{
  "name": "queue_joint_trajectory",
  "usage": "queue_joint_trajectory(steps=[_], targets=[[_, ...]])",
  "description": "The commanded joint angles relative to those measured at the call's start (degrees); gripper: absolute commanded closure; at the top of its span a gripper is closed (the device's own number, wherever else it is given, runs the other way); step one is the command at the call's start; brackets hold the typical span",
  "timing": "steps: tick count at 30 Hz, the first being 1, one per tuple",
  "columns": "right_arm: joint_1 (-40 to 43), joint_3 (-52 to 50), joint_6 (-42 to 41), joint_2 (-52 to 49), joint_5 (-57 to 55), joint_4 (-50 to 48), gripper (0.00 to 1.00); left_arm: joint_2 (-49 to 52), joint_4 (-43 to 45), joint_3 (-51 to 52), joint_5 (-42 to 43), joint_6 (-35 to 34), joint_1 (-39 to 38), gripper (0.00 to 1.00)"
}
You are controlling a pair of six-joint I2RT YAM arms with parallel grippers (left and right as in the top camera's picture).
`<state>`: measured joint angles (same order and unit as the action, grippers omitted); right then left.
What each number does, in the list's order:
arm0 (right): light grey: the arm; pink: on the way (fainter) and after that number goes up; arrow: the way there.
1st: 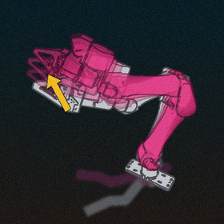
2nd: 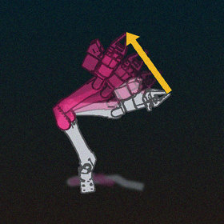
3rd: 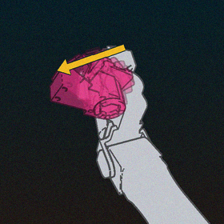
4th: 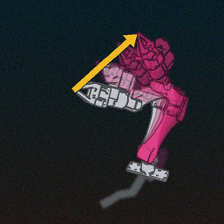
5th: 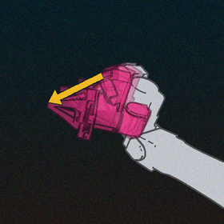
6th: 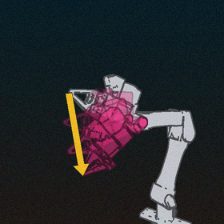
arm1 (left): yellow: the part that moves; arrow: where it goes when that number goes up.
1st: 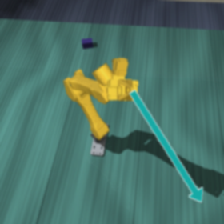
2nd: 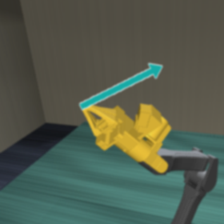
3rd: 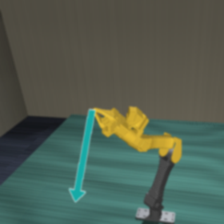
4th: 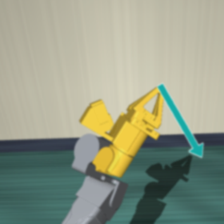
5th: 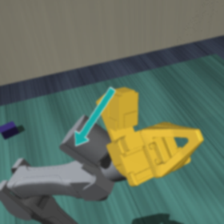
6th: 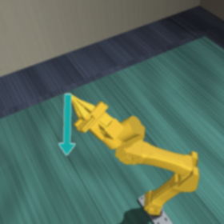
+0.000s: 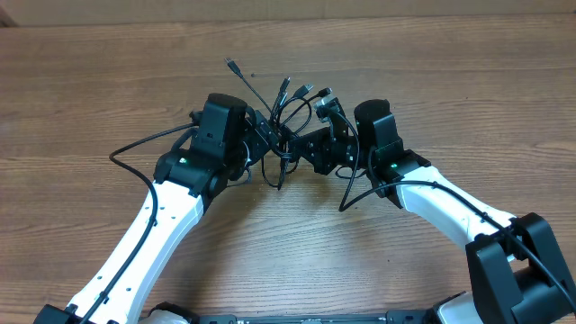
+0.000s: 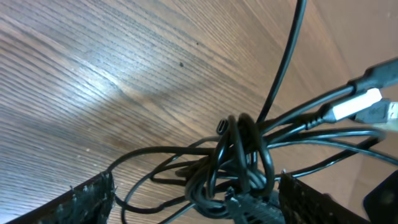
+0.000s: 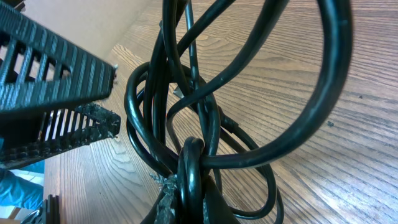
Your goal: Untangle cables
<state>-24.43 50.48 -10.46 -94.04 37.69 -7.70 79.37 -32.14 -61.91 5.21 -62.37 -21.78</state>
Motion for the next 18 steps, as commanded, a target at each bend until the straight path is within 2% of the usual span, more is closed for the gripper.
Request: queue_joint_trajectory(steps=[1,5,8,10,15,18], targets=[[0.00,1.33,0.50,0.26,1.07,-0.61,0.96,0.35,0.96,-1.14,-1.53,-3.67,-0.44,0.21],[0.00,1.33,0.50,0.26,1.09,-0.61,0.96,2.19,2.60,-1.16,-1.09,-3.76,-0.44,0.25],[0.00,1.33,0.50,0.26,1.07,-0.61,0.96,4.52,4.48,-1.14,0.59,-4.79,-0.44,0.20],[0.00,1.33,0.50,0.26,1.05,-0.61,0.96,6.16,6.69,-1.16,2.89,-4.76,-0.44,0.20],[0.00,1.33,0.52,0.26,1.01,-0.61,0.96,7.54,8.90,-1.16,4.63,-4.70,-0.42,0.25],[0.02,1.33,0.52,0.26,1.01,-0.61,0.96,7.50,9.07,-1.16,4.68,-4.68,-0.42,0.33]])
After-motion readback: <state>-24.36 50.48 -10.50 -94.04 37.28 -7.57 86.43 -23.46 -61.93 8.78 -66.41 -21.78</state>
